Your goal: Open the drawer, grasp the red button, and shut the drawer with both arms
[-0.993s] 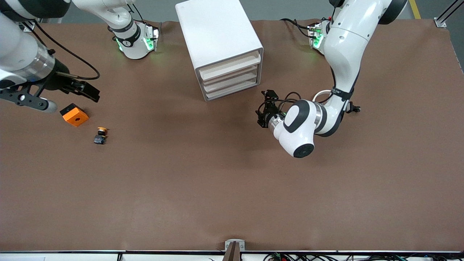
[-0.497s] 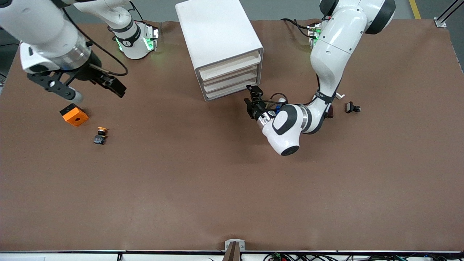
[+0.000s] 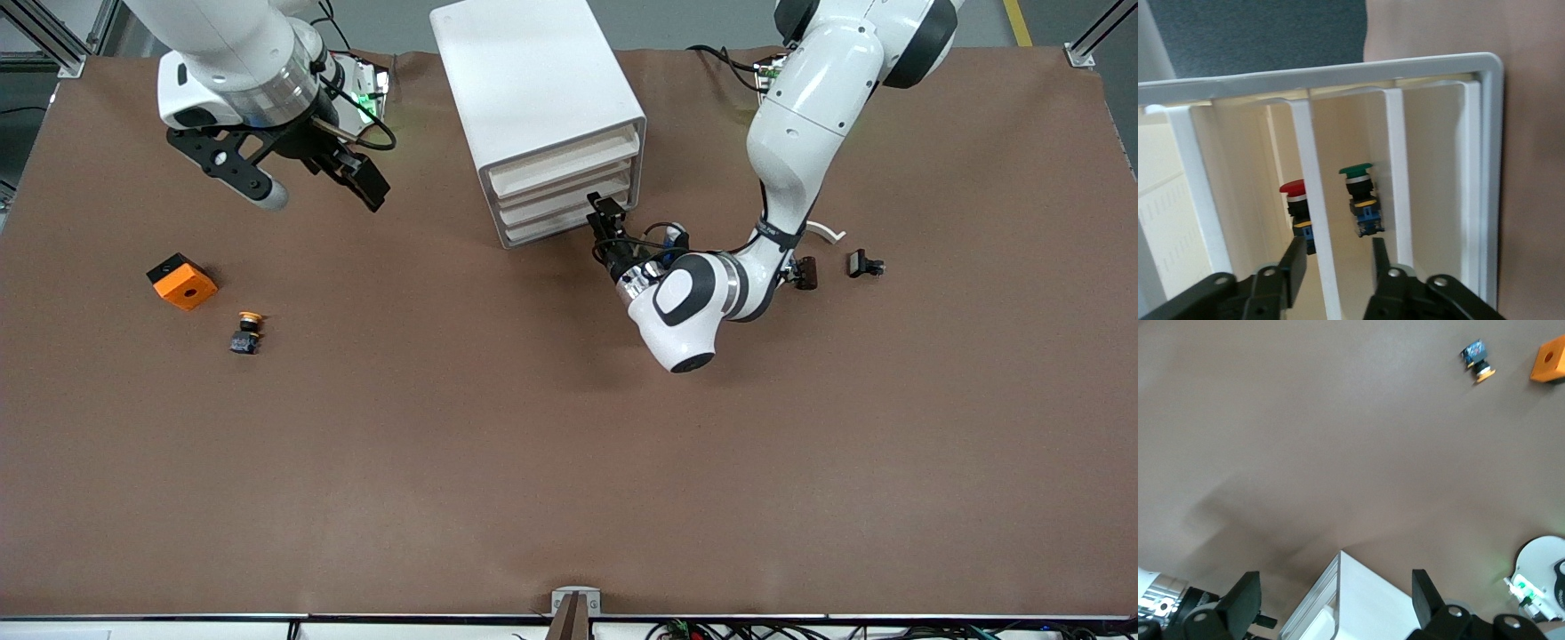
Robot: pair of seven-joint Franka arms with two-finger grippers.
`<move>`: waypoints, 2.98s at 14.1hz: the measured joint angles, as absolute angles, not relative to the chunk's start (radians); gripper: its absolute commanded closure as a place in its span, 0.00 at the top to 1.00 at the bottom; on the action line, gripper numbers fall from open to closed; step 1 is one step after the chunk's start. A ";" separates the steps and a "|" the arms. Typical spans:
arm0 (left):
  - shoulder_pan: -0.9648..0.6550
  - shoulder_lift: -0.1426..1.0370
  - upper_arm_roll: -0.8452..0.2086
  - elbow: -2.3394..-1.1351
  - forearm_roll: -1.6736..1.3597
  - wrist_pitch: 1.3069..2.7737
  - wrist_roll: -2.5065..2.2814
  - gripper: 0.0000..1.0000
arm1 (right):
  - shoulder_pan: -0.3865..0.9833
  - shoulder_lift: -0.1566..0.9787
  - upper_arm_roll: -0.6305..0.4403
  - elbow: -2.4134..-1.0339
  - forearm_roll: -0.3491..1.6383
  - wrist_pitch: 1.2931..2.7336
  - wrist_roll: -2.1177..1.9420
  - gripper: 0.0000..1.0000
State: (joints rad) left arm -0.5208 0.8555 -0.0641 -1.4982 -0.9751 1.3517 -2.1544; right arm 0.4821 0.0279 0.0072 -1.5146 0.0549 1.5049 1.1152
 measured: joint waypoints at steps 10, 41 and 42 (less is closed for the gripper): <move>-0.571 0.874 -0.065 -1.498 -1.006 1.304 -2.281 0.29 | 0.561 0.088 0.007 -1.515 0.082 1.600 1.289 1.00; -0.569 0.897 -0.030 -1.479 -1.042 1.288 -2.307 0.00 | 0.602 0.117 0.007 -1.498 0.086 1.624 1.372 1.00; -0.567 0.897 -0.022 -1.474 -1.042 1.286 -2.307 0.00 | 0.603 0.117 0.007 -1.498 0.086 1.624 1.372 1.00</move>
State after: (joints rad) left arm -0.5670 0.8973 -0.0222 -1.4740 -1.0418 1.2858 -2.3068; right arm 0.6034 0.1171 0.0069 -1.4983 0.0856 1.6243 1.3721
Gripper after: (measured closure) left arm 0.855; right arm 0.000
